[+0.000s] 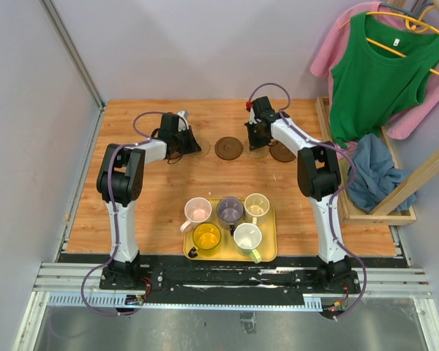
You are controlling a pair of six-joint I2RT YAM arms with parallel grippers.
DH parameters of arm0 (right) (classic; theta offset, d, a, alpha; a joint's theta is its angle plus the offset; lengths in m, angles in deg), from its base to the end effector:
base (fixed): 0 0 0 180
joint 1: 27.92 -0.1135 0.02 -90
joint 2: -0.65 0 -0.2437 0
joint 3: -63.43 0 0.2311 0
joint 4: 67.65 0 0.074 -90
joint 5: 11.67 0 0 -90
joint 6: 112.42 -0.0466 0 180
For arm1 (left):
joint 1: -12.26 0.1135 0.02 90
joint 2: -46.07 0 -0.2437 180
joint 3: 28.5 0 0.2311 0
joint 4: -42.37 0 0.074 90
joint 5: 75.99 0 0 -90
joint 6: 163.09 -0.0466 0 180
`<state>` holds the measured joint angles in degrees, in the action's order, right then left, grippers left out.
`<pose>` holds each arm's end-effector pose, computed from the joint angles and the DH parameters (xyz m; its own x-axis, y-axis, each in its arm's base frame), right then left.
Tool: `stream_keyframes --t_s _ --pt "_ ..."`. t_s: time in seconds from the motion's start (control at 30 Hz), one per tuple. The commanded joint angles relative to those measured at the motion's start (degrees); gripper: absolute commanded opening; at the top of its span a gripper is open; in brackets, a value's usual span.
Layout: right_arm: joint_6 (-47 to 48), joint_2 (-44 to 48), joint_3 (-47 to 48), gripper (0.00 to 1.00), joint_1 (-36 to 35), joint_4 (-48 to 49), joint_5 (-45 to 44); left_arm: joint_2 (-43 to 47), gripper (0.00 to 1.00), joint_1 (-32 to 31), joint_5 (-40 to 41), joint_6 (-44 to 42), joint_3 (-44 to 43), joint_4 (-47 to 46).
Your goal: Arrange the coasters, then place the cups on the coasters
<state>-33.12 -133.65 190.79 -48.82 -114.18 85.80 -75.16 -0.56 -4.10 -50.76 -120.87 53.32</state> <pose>0.4567 0.1809 0.1634 -0.8167 -0.1148 -0.5655 -0.2792 0.9363 0.2132 0.4254 -0.1117 0.1346 -0.7461 -0.2006 -0.6350 0.1733 0.8622 -0.4760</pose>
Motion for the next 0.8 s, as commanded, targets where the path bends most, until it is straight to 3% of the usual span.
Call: stream_keyframes --t_s 0.0,0.4,0.77 --pt "1.15 -3.08 2.32 0.01 0.60 -2.97 -2.01 -0.19 0.00 0.26 -1.96 -0.41 0.84 1.88" --pt "2.64 -1.60 3.40 0.01 0.44 -2.50 1.32 -0.27 0.01 0.08 -3.56 -0.14 -0.47 1.29" --pt "4.72 7.78 1.60 0.03 0.48 -2.06 1.03 1.18 0.00 0.17 -2.99 -0.48 -7.96 3.31"
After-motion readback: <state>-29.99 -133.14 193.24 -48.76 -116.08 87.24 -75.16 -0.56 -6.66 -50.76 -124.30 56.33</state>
